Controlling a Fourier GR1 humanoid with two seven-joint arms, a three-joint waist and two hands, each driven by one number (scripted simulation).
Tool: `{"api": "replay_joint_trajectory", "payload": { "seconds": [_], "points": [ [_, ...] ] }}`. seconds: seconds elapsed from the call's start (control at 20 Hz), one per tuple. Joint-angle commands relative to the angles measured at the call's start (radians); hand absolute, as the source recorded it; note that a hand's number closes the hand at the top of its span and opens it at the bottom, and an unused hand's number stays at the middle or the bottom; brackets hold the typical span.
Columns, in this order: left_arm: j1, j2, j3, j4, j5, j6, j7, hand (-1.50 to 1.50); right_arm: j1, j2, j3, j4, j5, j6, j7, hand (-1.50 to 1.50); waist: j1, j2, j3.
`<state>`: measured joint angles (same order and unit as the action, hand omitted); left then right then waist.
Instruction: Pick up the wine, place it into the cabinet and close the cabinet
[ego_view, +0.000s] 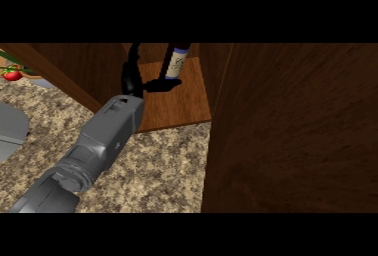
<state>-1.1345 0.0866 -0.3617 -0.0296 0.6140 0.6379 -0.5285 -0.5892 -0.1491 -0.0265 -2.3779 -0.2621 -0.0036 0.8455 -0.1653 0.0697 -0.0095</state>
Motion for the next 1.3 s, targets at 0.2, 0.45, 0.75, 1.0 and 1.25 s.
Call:
{"api": "replay_joint_trajectory", "payload": {
  "seconds": [0.2, 0.45, 0.75, 1.0, 1.25],
  "points": [
    [-0.004, 0.052, -0.014, -0.063, -0.018, -0.262, -0.069, -1.50, -0.002, 0.003, -0.003, -0.027, 0.013, -0.031, 0.024, -1.50, 0.054, -0.031, 0.005],
    [0.012, 0.047, 0.060, -0.145, 0.048, -0.461, -0.168, -1.50, 0.014, -0.007, -0.003, -0.041, 0.040, -0.049, 0.045, -1.50, 0.096, -0.049, 0.006],
    [0.031, 0.012, 0.105, -0.169, 0.079, -0.614, -0.186, -1.50, -0.016, -0.054, -0.057, 0.000, 0.000, -0.038, 0.064, -1.50, 0.132, -0.059, 0.008],
    [0.050, -0.067, 0.062, -0.288, 0.034, -0.539, -0.111, -1.50, 0.060, -0.051, -0.044, -0.125, 0.033, -0.087, 0.126, -1.50, 0.168, -0.082, 0.010],
    [0.119, -0.074, 0.032, -0.478, 0.008, -0.479, -0.039, -1.50, 0.052, -0.055, -0.006, -0.096, 0.067, -0.098, 0.131, -1.50, 0.188, -0.086, 0.010]
  ]
}}
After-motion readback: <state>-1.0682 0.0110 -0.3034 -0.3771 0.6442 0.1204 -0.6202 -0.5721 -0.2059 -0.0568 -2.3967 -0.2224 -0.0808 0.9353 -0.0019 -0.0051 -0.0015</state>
